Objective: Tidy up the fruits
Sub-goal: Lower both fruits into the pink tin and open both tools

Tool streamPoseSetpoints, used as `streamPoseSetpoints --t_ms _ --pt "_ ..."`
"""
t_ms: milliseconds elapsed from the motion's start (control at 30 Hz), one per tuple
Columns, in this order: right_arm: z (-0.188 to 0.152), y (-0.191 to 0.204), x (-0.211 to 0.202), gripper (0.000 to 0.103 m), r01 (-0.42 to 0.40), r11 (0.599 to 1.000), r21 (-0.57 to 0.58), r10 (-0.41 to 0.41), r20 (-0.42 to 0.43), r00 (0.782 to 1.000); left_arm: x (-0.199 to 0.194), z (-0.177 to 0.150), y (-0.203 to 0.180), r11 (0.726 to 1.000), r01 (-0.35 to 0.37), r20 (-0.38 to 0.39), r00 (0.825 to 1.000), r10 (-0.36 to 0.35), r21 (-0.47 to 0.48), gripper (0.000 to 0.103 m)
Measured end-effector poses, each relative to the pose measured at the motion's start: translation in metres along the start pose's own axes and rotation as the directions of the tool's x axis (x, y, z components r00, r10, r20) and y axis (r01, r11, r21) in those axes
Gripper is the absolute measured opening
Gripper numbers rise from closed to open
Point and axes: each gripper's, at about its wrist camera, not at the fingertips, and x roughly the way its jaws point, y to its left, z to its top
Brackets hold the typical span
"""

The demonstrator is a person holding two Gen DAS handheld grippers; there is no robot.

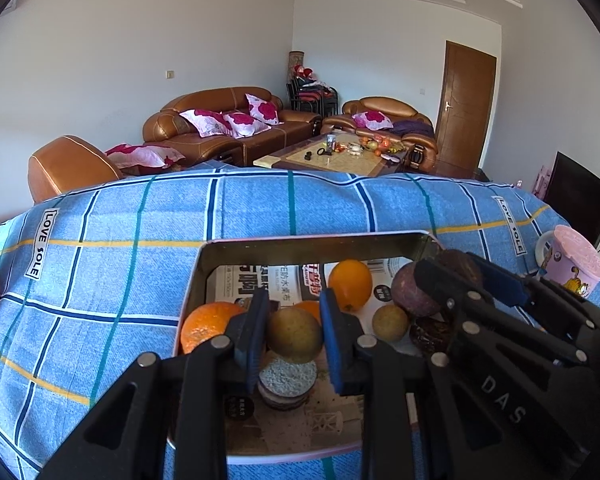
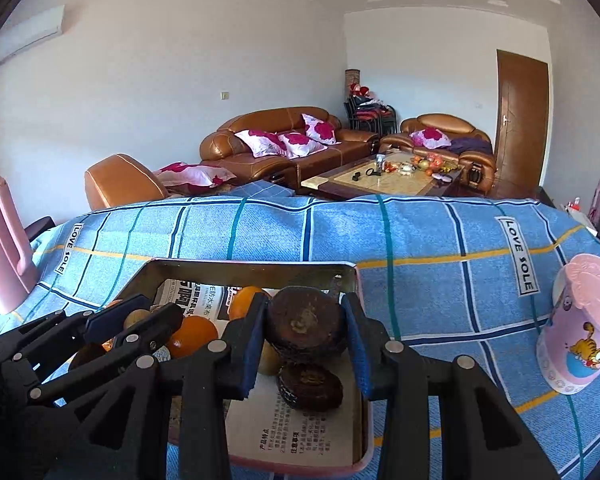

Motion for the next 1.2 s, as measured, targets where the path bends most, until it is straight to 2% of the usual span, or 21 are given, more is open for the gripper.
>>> streamPoseSetpoints --t_ms 133,400,500,700,800,933,1033,1067,1133,1200 --pt "0.000 -0.004 0.014 0.040 -0.050 0.998 0.034 0.052 -0.063 0.997 0.001 0.000 -0.001 1.000 0.000 -0.003 1.000 0.000 -0.001 0.028" --pt "0.000 -0.004 0.013 0.041 -0.100 0.994 0.045 0.102 -0.047 0.994 -0.008 -0.001 0.001 1.000 -0.027 0.033 0.999 0.027 -0.001 0.028" --pt "0.000 -0.002 0.012 0.041 -0.112 0.993 0.042 0.114 -0.042 0.993 -0.008 0.000 0.003 1.000 -0.016 0.029 0.999 0.017 -0.009 0.028" --pt "-0.001 -0.011 0.014 0.041 -0.206 0.972 0.108 0.211 -0.032 0.977 -0.012 -0.001 0.003 0.999 -0.037 0.052 0.998 0.037 -0.012 0.028" --pt "-0.003 -0.013 0.018 0.041 -0.265 0.953 0.146 0.274 -0.045 0.961 -0.012 -0.002 0.006 0.999 -0.031 0.053 0.998 0.032 -0.022 0.028" --pt "-0.003 -0.015 0.019 0.041 -0.287 0.942 0.174 0.298 -0.042 0.954 -0.010 -0.002 0.002 0.999 -0.033 0.049 0.998 0.033 -0.009 0.028" --pt "-0.003 -0.018 0.016 0.048 -0.324 0.924 0.201 0.335 -0.020 0.942 -0.011 -0.002 0.002 0.999 -0.033 0.050 0.998 0.034 -0.009 0.028" --pt "-0.002 -0.018 0.015 0.055 -0.329 0.922 0.203 0.338 -0.011 0.941 -0.010 -0.002 0.002 0.999 -0.033 0.047 0.998 0.033 -0.009 0.028" --pt "-0.001 -0.018 0.008 0.057 -0.306 0.933 0.187 0.309 0.017 0.951 -0.010 -0.002 0.001 0.999 -0.039 0.046 0.998 0.039 -0.005 0.028" --pt "0.001 -0.017 -0.002 0.057 -0.246 0.956 0.160 0.239 0.065 0.969 -0.007 -0.001 -0.002 0.999 -0.043 0.039 0.998 0.043 0.006 0.028"
